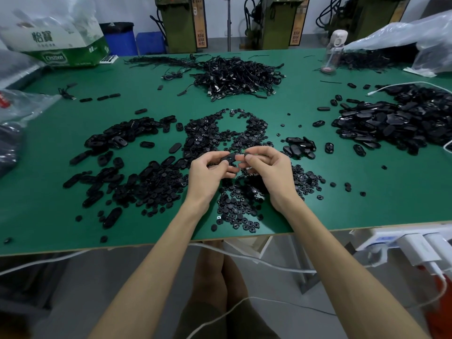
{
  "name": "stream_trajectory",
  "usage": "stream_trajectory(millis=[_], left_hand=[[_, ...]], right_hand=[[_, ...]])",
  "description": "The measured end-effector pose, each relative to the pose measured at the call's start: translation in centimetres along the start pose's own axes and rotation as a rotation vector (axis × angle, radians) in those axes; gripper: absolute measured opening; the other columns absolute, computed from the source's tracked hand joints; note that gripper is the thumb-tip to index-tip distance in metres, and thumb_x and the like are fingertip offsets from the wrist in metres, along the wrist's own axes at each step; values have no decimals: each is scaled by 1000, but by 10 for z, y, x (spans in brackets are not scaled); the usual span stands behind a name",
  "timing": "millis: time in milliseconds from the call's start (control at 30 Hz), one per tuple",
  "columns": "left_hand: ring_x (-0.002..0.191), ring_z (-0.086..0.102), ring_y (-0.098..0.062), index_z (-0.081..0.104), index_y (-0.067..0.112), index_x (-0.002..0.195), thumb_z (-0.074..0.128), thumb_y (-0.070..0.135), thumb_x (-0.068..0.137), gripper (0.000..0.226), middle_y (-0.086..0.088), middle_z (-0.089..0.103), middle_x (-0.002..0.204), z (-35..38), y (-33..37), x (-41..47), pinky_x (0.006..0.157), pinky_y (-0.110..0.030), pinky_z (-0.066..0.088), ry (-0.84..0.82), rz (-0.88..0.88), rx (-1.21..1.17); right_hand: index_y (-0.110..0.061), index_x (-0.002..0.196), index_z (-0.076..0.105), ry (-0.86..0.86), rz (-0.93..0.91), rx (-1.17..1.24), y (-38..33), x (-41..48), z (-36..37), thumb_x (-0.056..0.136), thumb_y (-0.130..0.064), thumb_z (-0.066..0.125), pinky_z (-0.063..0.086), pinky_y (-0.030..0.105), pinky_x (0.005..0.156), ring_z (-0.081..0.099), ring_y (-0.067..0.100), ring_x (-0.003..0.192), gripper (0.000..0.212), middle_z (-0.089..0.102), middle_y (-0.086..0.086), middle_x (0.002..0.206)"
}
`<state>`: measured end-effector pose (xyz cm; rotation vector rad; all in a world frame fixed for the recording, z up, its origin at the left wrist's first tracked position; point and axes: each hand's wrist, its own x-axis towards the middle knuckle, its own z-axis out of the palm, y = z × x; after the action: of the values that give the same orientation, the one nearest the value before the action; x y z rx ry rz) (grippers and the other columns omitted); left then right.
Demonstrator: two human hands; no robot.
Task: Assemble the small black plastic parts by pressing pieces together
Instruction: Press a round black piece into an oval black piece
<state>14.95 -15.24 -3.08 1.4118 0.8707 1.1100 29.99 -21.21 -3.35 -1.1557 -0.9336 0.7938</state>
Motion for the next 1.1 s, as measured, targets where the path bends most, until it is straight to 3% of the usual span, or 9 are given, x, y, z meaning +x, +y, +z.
stream_trajectory(millis=[167, 233, 333, 533, 700, 867, 1100], left_hand=[[81, 78, -26, 69, 8, 112, 60, -4, 99, 20, -4, 79, 83, 0, -1, 0, 71, -27, 61, 0, 0, -4], [82, 79, -26, 69, 6, 115, 60, -3, 99, 21, -2, 79, 83, -1, -2, 1, 72, -28, 62, -4, -1, 3], [82, 79, -26, 69, 4, 118, 59, -3, 99, 22, -6, 78, 86, -1, -2, 1, 74, -29, 63, -4, 0, 15], [83, 79, -26, 68, 4, 117, 59, -4, 99, 21, -13, 76, 93, 0, -1, 0, 73, -28, 62, -2, 15, 3], [83, 79, -25, 70, 9, 110, 60, -5, 99, 20, -10, 78, 92, 0, 0, -1, 70, -25, 61, -18, 19, -21], [86, 79, -25, 73, 7, 111, 65, -2, 97, 18, -12, 79, 96, 0, -2, 0, 71, -28, 63, -27, 18, -12], [86, 78, -24, 75, 6, 111, 71, 1, 94, 18, -8, 80, 91, 0, -1, 0, 69, -28, 62, -44, 9, -3]], right_hand=[[-6, 105, 67, 14, -26, -2, -1, 0, -1, 100, -10, 65, 59, 32, 83, 76, 23, 92, 7, 80, 6, 100], [-13, 101, 72, 55, -44, -41, 0, 0, -2, 98, -12, 68, 58, 29, 79, 72, 17, 87, 5, 79, 0, 95], [-18, 96, 75, 117, -36, -67, 1, 1, -3, 96, -14, 72, 57, 36, 81, 62, 13, 81, 5, 71, -1, 84], [-12, 97, 75, 90, -37, -81, -1, 0, -2, 93, -11, 74, 53, 20, 73, 63, 8, 72, 4, 72, -4, 77], [-12, 97, 76, 77, -31, -137, 0, 0, -1, 90, -11, 77, 59, 34, 82, 71, 18, 81, 7, 78, 10, 89], [-18, 93, 77, 68, -43, -252, 1, 1, 2, 89, -14, 79, 61, 43, 86, 74, 26, 85, 6, 78, 4, 86], [-24, 90, 77, 67, -54, -343, 0, -1, 3, 89, -20, 78, 60, 45, 84, 71, 18, 82, 4, 76, -2, 83]])
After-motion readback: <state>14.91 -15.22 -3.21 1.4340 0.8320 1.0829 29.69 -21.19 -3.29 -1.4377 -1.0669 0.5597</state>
